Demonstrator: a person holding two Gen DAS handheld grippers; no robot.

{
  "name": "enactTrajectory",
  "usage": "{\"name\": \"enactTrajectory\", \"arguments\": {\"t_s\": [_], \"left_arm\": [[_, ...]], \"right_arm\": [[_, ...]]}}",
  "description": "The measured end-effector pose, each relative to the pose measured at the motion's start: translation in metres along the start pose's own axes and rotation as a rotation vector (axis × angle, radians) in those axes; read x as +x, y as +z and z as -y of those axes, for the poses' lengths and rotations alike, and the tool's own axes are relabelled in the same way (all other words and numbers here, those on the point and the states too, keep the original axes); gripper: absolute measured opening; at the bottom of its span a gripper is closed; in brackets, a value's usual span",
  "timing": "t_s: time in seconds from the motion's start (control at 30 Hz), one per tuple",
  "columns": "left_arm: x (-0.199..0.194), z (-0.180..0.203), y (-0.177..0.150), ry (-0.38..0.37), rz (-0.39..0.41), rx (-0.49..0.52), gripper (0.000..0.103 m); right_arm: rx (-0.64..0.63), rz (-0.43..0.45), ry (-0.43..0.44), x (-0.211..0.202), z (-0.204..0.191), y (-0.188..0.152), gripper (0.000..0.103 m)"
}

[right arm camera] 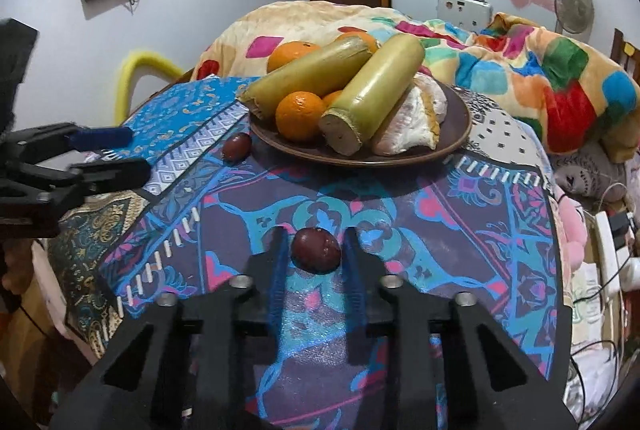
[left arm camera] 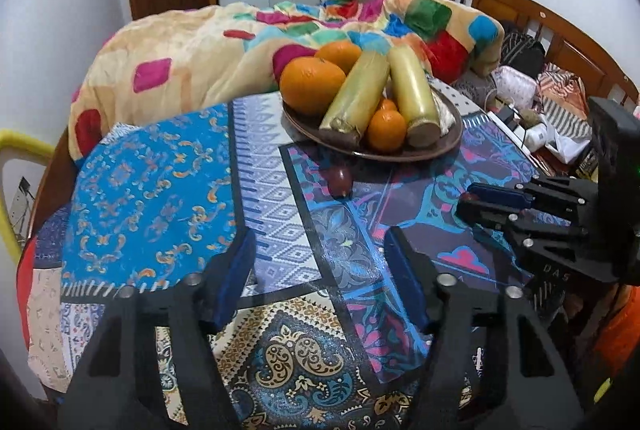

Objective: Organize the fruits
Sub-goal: 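Grasp a small dark red fruit from the cloth with each tool, then place the dark red fruits on the plate with both tools and open them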

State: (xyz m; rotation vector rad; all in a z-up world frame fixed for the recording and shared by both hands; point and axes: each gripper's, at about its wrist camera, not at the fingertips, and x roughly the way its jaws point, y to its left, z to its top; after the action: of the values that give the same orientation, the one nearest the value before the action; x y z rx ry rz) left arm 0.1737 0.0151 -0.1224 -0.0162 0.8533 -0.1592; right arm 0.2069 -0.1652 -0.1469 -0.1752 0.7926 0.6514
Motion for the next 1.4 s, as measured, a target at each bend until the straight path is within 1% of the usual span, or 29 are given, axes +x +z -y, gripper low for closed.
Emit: {"name": "enactTrajectory", "arguments": {"t_s": [0.03,0.13,0.23,0.37,0.47,0.57,0.63,0.7,0.73,0.77,0.8,1.03,1.13,1.2,1.3,1.4], "left_arm": [[0.003,0.001,0.001,-0.006,-0.011,0.004,0.057],[0.011,0.004,0.006,-0.013,-0.029,0.012,0.054],[0.02,0.007,0.013,-0.006,-0.039,0.019,0.05],[0.032,0.011,0.022,-0.015,-0.059,0.024,0.047],[0.041,0.014,0.027,-0.009,-0.068,0.034,0.044],[0.054,0.015,0.032,0.0,-0.094,0.04,0.041],[0.06,0.016,0.033,0.001,-0.112,0.041,0.033],[0.063,0.016,0.033,0.009,-0.111,0.045,0.03],[0.063,0.017,0.033,0.013,-0.108,0.048,0.023],[0.063,0.017,0.033,0.016,-0.105,0.051,0.021],[0.063,0.017,0.034,0.009,-0.104,0.051,0.015],[0.045,0.025,0.029,-0.008,-0.074,0.06,0.015],[0.031,0.031,0.033,-0.027,-0.035,0.062,0.015],[0.021,0.036,0.039,-0.037,-0.003,0.064,0.015],[0.016,0.041,0.048,-0.054,0.023,0.064,0.015],[0.016,0.047,0.059,-0.034,0.054,0.08,0.015]], "right_arm": [[-0.002,0.0,0.005,-0.001,0.001,0.0,0.018],[-0.009,0.0,0.005,-0.002,0.003,0.0,0.017],[-0.007,0.018,-0.001,-0.008,0.006,0.0,0.016],[0.01,0.039,-0.01,-0.015,0.016,0.004,0.016],[0.01,0.051,-0.03,-0.02,0.024,0.006,0.016],[0.014,0.055,-0.041,-0.021,0.03,0.009,0.016],[0.013,0.057,-0.049,-0.021,0.033,0.01,0.016],[0.013,0.058,-0.052,-0.022,0.037,0.011,0.016],[0.013,0.06,-0.052,-0.022,0.039,0.011,0.016],[0.015,0.062,-0.053,-0.021,0.04,0.012,0.016],[0.016,0.064,-0.051,-0.021,0.042,0.013,0.016],[0.008,0.081,-0.043,-0.022,0.043,0.019,0.016],[0.006,0.093,-0.042,-0.023,0.043,0.023,0.016],[0.004,0.101,-0.044,-0.024,0.044,0.026,0.016],[-0.005,0.111,-0.053,-0.023,0.045,0.033,0.016],[-0.01,0.121,-0.068,-0.021,0.049,0.042,0.016]]}}
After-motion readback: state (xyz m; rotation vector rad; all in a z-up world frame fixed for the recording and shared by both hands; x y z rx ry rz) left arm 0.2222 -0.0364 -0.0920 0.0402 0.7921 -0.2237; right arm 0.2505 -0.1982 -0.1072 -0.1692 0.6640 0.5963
